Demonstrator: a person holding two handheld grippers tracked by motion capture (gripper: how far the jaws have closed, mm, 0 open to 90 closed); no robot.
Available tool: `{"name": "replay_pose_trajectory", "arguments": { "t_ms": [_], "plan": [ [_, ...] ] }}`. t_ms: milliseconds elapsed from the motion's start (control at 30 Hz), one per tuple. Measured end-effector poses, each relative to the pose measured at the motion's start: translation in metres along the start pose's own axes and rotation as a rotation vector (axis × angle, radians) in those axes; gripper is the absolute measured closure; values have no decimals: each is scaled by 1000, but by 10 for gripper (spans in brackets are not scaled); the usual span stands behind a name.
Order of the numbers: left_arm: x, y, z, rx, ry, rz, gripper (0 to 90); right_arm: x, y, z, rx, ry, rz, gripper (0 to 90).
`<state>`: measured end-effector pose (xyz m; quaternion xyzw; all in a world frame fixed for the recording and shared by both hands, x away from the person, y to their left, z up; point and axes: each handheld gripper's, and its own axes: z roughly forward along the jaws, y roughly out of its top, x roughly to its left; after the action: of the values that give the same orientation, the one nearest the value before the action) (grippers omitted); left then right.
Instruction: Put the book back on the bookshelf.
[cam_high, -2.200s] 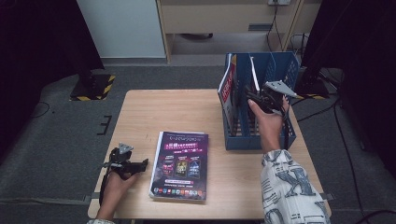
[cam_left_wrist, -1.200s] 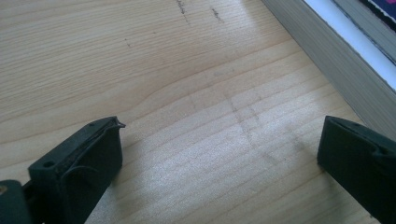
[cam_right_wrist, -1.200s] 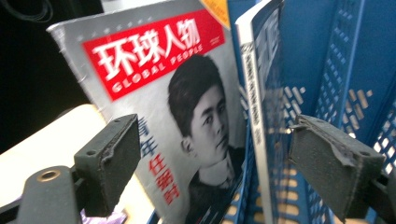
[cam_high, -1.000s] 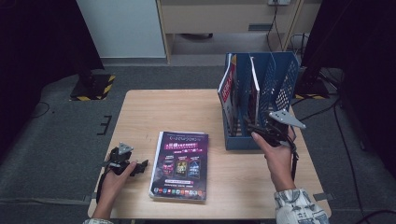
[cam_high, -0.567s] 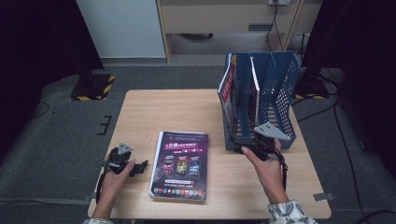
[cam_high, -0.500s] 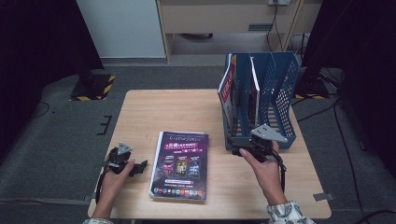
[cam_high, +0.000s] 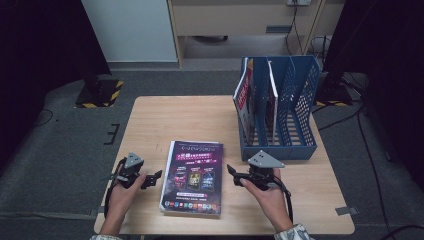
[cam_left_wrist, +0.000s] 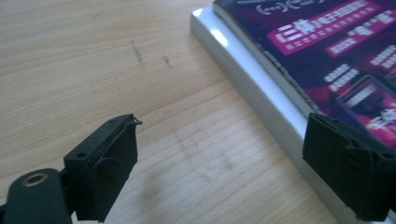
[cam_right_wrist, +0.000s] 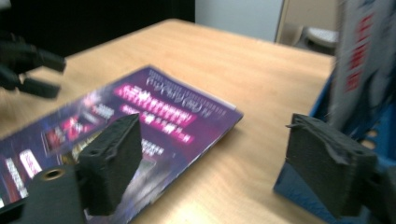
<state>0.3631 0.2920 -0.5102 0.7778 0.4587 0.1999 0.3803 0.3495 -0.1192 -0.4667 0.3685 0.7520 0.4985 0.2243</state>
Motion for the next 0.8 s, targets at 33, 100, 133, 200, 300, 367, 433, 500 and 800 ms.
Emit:
{"name": "replay_pose_trajectory", "arguments": {
  "t_ms": [33,100,133,200,300,367,433,500,800],
  "plan": [
    [-2,0,-3,-7,-1,1,117,2,-1,2,9,-6,-20,225],
    [-5,2,-7,-20,-11,11,134,7,-2,8,24,6,-36,238],
    [-6,4,-8,-29,-15,5,135,9,-3,11,28,14,-37,242],
    [-7,5,-9,-46,-22,-6,146,13,-6,17,45,25,-45,251],
    [-8,6,-5,-36,-29,-17,173,15,-10,24,63,46,-47,258],
    [-10,6,-1,-23,-35,-19,199,15,-11,27,69,48,-44,259],
    [-15,9,-1,-31,-51,-6,241,13,-13,29,72,49,-30,266],
    [-21,14,-3,-54,-69,5,295,13,-14,30,78,56,-32,279],
    [-42,18,10,-1,-98,57,498,14,-21,27,98,79,-48,405]
  ]
}}
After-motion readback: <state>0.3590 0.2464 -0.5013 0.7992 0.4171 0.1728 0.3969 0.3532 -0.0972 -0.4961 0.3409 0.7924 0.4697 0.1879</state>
